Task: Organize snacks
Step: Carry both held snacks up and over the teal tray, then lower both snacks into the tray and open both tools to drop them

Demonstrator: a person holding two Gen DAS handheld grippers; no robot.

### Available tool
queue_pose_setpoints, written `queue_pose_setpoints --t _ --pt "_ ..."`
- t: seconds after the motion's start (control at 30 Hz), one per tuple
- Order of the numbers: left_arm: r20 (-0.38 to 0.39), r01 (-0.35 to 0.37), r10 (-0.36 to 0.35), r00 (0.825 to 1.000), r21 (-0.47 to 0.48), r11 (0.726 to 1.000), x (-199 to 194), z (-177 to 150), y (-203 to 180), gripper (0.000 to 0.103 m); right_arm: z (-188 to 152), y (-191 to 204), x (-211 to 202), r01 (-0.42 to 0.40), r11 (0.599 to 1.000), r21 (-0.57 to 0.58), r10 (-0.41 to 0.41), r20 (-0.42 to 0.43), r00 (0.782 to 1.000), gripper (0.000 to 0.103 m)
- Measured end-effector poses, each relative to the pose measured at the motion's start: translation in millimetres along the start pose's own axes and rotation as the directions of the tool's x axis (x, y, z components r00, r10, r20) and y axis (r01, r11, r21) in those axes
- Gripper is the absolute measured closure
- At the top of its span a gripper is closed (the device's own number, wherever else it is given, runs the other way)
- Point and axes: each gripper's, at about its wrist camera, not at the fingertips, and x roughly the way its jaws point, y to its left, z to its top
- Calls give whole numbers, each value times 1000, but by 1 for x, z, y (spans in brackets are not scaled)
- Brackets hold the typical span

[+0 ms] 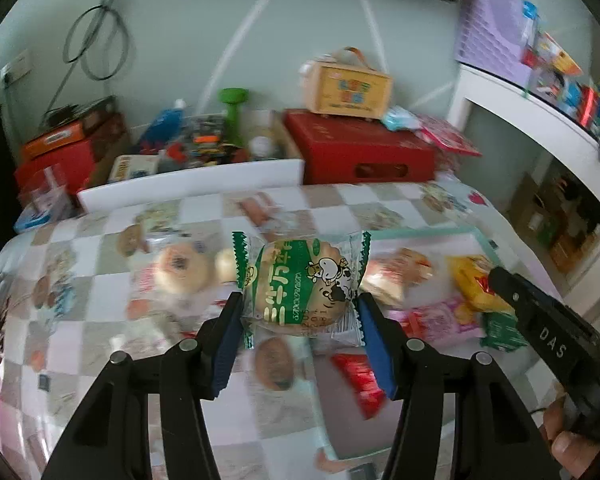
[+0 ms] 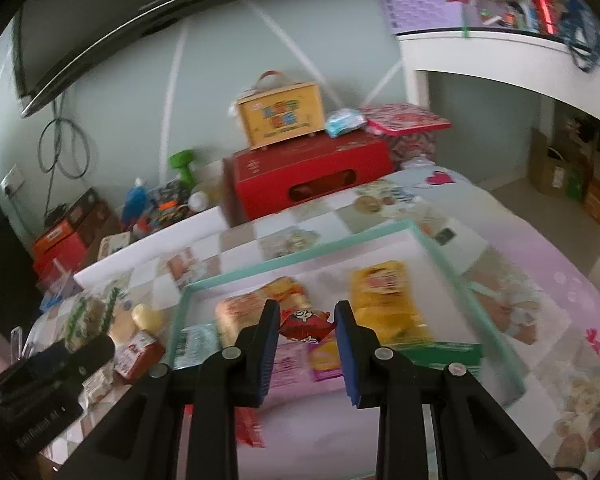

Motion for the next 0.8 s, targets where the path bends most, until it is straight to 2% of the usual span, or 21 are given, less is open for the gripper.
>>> queue_pose_setpoints --t 0.3,0.53,0.8 --pt "-44 51 -48 998 83 995 22 -2 -48 45 3 -33 -1 27 998 58 -26 -7 1000 73" --pt "-45 62 -57 997 117 991 31 0 -65 45 0 -31 6 26 999 44 -24 -30 999 73" --pt "-48 84 -79 996 110 990 44 1 -70 44 -2 -32 14 38 999 39 -36 -48 998 73"
